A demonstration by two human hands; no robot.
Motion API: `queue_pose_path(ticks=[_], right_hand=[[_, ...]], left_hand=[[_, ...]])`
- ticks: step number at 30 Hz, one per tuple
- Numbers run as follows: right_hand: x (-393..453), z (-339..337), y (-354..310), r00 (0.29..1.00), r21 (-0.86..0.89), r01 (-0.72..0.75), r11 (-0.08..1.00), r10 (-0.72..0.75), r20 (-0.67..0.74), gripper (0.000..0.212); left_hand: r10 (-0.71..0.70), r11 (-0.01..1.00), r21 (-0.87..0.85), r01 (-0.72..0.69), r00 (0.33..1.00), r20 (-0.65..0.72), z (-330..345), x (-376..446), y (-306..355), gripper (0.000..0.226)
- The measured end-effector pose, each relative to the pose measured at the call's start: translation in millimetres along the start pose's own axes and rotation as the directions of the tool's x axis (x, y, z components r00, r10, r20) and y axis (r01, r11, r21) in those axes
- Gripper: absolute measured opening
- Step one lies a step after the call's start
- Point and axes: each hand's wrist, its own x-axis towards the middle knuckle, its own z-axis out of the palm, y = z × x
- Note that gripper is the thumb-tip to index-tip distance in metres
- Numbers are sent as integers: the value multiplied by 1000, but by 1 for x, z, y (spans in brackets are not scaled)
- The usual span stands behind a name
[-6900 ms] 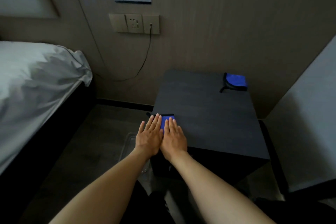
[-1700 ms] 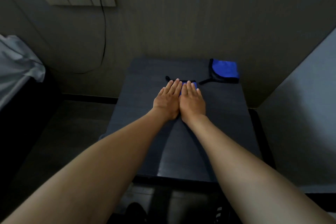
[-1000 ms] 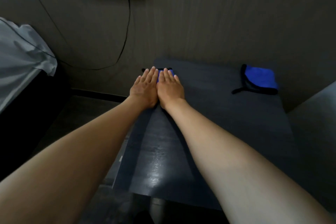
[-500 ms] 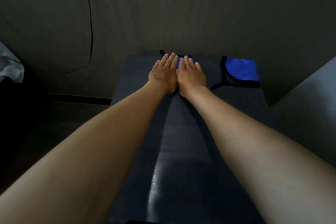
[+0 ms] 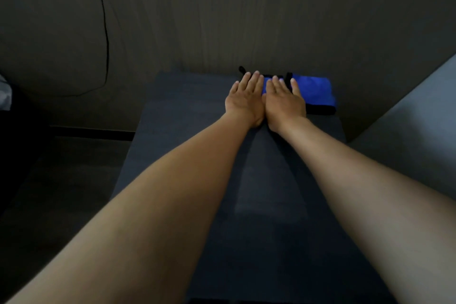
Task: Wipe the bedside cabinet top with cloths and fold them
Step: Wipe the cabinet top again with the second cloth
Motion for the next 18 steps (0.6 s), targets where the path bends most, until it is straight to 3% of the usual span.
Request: queue_pose_path(ticks=[5, 12, 18], right_hand=[[2, -6, -29, 998, 38, 55, 998, -54, -30, 59], [19, -23, -133, 988, 237, 149, 960, -138, -64, 57], [28, -38, -191, 978, 237, 207, 949, -196, -69, 57]], left_hand=[[-7, 1000, -6, 7, 1000, -25, 0, -13, -34, 59], [-102, 994, -32, 101, 995, -24, -10, -45, -140, 58], [-147, 989, -21, 147, 989, -30, -14, -57, -198, 63]])
